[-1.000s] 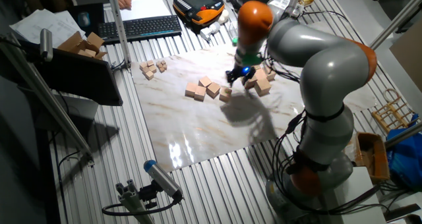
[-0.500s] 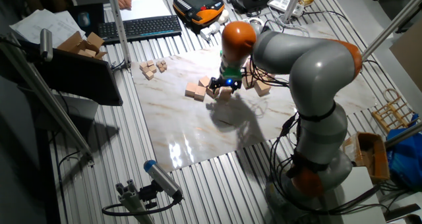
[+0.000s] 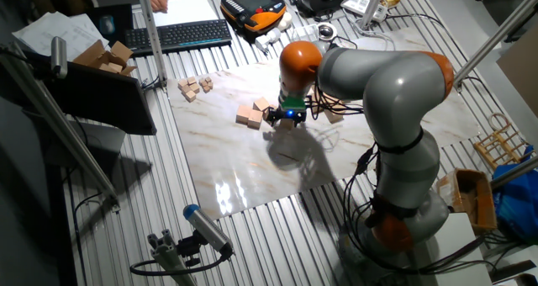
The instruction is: Stack the blocks into a cross shape
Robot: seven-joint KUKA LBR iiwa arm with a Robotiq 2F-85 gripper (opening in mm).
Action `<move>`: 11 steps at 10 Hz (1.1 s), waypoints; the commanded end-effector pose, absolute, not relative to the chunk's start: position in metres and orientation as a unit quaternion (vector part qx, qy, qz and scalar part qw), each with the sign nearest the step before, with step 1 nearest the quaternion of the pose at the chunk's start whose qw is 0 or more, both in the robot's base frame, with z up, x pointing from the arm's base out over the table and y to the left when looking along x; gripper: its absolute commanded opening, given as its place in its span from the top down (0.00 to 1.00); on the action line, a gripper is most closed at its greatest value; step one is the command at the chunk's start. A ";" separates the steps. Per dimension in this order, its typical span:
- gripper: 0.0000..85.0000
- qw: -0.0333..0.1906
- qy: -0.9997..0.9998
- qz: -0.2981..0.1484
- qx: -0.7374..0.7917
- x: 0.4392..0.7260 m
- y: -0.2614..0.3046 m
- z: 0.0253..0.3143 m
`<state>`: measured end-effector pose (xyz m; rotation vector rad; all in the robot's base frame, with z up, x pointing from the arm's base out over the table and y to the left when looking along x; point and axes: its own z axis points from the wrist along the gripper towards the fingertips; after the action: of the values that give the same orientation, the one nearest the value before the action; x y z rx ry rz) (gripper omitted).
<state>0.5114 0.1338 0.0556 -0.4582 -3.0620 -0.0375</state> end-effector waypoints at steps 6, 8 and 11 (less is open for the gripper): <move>0.00 0.018 -0.991 -0.024 -0.132 0.523 0.113 0.050; 0.00 0.011 -0.991 -0.023 -0.133 0.523 0.113 0.049; 0.00 0.000 -0.991 -0.022 -0.135 0.525 0.110 0.047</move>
<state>0.5251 0.1098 0.0472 -0.4241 -3.1122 -0.0682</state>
